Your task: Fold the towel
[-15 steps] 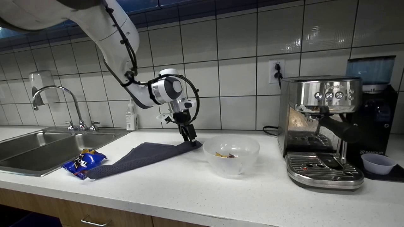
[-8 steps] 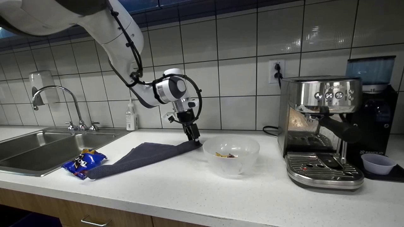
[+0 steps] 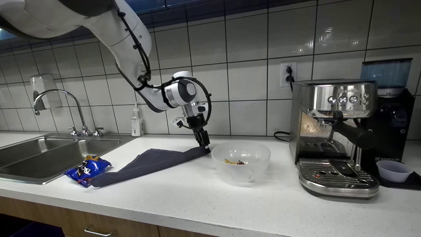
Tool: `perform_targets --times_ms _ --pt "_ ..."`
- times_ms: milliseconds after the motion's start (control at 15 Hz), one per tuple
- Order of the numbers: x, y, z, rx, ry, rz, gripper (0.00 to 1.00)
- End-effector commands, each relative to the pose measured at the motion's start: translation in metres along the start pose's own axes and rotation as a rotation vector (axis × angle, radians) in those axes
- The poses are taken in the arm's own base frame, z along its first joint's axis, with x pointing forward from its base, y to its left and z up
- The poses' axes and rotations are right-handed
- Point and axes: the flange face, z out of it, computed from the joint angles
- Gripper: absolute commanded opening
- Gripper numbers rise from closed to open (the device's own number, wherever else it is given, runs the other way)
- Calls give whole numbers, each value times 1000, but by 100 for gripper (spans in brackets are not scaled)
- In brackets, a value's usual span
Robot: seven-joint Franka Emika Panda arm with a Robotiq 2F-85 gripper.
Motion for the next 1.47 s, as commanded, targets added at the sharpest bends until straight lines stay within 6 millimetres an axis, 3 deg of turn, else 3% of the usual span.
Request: perform_targets --times_ms 0,333,400,1000,1400 --pt "5 -2 -4 -10 -14 32 42" --pt "4 -1 -7 -2 -13 30 3" --pt "3 0 -9 4 -15 30 0" --pt "-8 1 -34 59 -14 9 1" --pt "-26 4 -54 88 -15 -11 1"
